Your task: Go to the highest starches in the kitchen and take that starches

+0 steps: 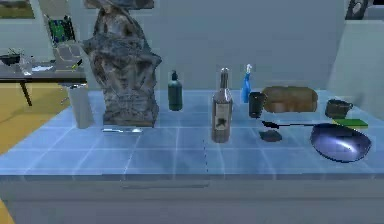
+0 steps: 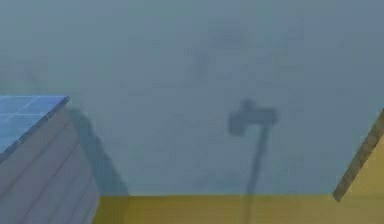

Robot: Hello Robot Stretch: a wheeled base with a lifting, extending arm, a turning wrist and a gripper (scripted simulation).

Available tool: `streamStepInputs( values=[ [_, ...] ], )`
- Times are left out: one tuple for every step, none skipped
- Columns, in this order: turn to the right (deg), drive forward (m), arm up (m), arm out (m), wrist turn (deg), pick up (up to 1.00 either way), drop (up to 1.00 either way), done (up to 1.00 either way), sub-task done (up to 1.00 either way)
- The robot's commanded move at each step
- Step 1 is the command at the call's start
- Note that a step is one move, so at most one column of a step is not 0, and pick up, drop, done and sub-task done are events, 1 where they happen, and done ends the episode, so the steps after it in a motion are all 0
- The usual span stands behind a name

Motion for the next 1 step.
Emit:
streamStepInputs(
  values=[
    [-45.0,0.0,0.0,0.0,0.0,0.0,0.0,0.0,0.0]
  ],
)
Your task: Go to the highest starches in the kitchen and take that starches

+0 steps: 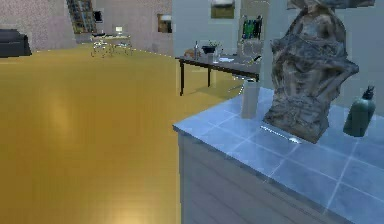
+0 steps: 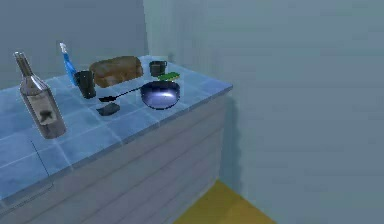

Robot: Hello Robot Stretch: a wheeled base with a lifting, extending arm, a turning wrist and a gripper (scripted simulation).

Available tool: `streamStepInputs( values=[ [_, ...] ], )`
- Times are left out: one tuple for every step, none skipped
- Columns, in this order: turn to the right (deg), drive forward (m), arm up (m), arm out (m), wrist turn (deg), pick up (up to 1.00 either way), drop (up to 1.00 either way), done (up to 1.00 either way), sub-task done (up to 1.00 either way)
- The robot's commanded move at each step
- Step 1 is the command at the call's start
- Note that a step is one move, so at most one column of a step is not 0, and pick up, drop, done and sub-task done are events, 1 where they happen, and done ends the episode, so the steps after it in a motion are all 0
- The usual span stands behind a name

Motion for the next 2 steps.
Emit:
streamStepInputs(
  values=[
    [-15.0,0.0,0.0,0.0,0.0,0.0,0.0,0.0,0.0],
    [45.0,0.0,0.0,0.0,0.0,0.0,0.0,0.0,0.0]
  ],
)
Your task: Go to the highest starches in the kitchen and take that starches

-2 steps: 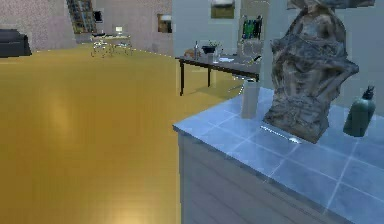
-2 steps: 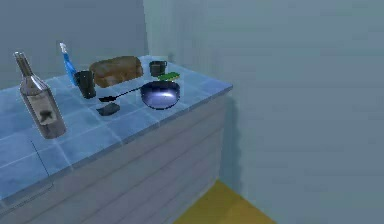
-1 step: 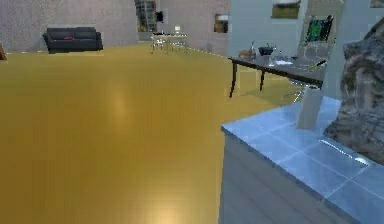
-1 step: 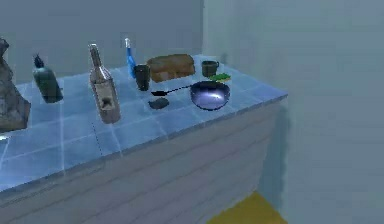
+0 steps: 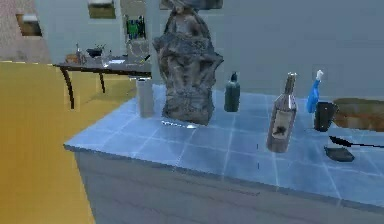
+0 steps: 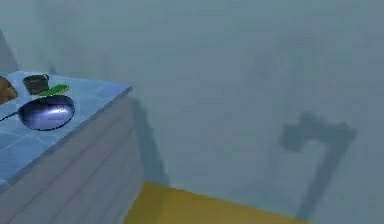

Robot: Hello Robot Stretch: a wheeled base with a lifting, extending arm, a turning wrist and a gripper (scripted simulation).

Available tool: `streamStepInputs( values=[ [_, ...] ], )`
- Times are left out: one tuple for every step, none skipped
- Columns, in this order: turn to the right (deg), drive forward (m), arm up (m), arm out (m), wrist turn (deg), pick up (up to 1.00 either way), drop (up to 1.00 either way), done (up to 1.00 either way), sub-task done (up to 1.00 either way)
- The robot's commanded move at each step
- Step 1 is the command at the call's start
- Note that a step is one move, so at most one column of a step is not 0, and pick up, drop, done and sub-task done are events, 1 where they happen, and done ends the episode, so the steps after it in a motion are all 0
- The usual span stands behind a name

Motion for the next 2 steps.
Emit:
streamStepInputs(
  values=[
    [45.0,0.0,0.0,0.0,0.0,0.0,0.0,0.0,0.0],
    [27.0,0.0,0.0,0.0,0.0,0.0,0.0,0.0,0.0]
  ],
)
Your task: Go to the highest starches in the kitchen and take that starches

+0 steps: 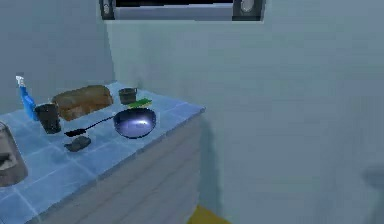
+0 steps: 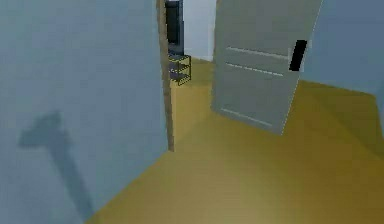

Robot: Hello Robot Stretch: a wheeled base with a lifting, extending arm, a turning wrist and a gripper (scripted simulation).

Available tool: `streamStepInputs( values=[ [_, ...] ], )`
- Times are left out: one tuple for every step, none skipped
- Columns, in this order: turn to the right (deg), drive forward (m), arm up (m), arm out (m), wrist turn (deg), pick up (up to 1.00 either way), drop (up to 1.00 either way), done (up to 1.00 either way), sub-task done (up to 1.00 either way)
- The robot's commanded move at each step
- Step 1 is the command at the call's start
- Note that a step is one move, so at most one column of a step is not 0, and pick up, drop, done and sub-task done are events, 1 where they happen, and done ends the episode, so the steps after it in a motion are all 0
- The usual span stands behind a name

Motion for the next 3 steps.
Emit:
streamStepInputs(
  values=[
    [0.0,0.7,0.0,0.0,0.0,0.0,0.0,0.0,0.0],
    [-45.0,0.0,0.0,0.0,0.0,0.0,0.0,0.0,0.0],
    [-45.0,0.0,0.0,0.0,0.0,0.0,0.0,0.0,0.0]
  ],
)
